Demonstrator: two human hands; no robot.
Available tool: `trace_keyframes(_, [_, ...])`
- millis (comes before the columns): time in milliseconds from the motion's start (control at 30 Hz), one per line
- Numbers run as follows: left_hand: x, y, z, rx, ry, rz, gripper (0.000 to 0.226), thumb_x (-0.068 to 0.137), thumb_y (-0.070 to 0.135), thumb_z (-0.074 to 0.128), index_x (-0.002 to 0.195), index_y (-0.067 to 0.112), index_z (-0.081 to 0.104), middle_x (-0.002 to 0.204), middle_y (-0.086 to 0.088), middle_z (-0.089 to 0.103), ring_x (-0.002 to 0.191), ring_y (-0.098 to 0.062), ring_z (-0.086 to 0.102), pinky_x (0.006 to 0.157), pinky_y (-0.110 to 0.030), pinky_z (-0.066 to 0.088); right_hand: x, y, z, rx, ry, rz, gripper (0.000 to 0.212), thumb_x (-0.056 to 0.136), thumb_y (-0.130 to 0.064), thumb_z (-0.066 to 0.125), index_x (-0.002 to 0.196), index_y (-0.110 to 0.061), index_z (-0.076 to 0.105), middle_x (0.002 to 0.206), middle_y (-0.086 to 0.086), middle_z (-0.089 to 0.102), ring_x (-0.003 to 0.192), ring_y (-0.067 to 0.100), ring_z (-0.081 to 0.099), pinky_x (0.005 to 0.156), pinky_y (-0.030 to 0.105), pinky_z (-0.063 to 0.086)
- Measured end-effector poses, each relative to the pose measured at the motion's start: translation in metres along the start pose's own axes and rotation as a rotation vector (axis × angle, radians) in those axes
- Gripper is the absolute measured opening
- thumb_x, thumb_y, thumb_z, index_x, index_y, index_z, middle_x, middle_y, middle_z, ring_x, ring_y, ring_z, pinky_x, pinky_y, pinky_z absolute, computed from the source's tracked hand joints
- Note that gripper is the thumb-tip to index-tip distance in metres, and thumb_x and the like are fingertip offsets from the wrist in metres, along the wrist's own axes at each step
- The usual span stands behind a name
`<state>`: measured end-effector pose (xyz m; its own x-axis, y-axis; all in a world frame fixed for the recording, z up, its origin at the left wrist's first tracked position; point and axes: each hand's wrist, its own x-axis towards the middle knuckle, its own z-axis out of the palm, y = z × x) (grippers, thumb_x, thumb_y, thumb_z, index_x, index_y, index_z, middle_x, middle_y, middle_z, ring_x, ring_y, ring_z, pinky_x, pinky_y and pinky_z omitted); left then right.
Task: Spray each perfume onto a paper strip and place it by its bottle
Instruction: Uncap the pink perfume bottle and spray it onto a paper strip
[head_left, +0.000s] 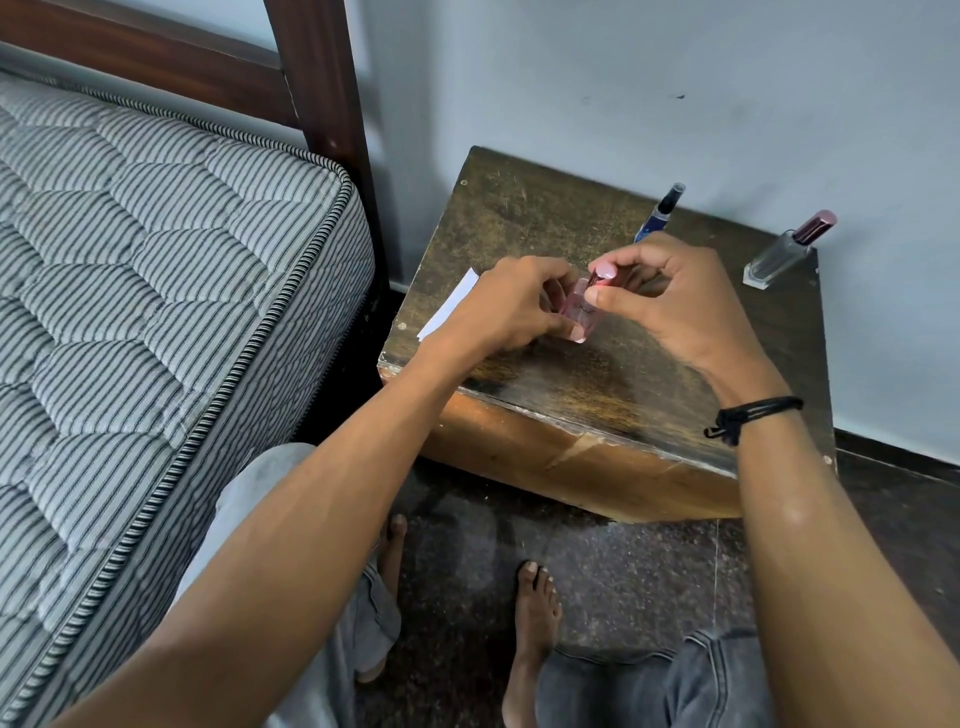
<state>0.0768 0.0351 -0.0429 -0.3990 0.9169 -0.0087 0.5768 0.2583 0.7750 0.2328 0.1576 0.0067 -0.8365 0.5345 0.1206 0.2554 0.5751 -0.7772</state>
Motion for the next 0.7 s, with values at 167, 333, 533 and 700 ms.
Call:
trace_keyframes(167, [-0.001, 0.003, -0.001, 0.009, -0.006, 0.003, 0.033, 0.067, 0.038, 0.089, 0.087, 0.030, 0.064, 0.084, 0.013, 0.068, 0.075, -0.002, 0.063, 0.069, -0.025, 0.051, 0.001, 0.003, 0.002, -0.056, -0.007, -0.015, 0.025, 0.082, -0.020, 0.086, 0.094, -0.037, 0.071, 0.100, -0.001, 0.070, 0.087, 0.024, 0.070, 0.088, 0.049, 0.057])
trace_keyframes(333, [-0.003, 0.007, -0.003, 0.014, -0.020, -0.002, 0.033, 0.069, 0.037, 0.088, 0.083, 0.038, 0.059, 0.085, 0.011, 0.069, 0.078, -0.008, 0.065, 0.073, -0.029, 0.054, 0.001, 0.007, 0.005, -0.033, 0.001, 0.002, 0.024, 0.082, -0.021, 0.086, 0.098, -0.033, 0.073, 0.102, 0.000, 0.069, 0.092, 0.024, 0.069, 0.091, 0.051, 0.056])
trace_keyframes(533, [-0.006, 0.012, -0.005, 0.051, -0.002, 0.002, 0.036, 0.067, 0.036, 0.088, 0.085, 0.040, 0.057, 0.087, 0.008, 0.072, 0.082, -0.013, 0.068, 0.076, -0.031, 0.054, -0.005, 0.010, 0.006, -0.058, -0.075, 0.092, 0.055, 0.064, -0.044, 0.089, 0.113, -0.032, 0.069, 0.104, -0.011, 0.060, 0.087, 0.003, 0.062, 0.080, 0.014, 0.047])
trace_keyframes(700, [-0.006, 0.013, -0.010, 0.026, -0.034, -0.017, 0.037, 0.065, 0.031, 0.090, 0.094, 0.032, 0.068, 0.086, 0.010, 0.074, 0.076, -0.007, 0.070, 0.074, -0.026, 0.055, -0.006, 0.012, 0.004, -0.163, -0.069, 0.092, 0.033, 0.077, -0.032, 0.088, 0.105, -0.019, 0.074, 0.098, -0.005, 0.064, 0.085, 0.008, 0.064, 0.074, 0.017, 0.044])
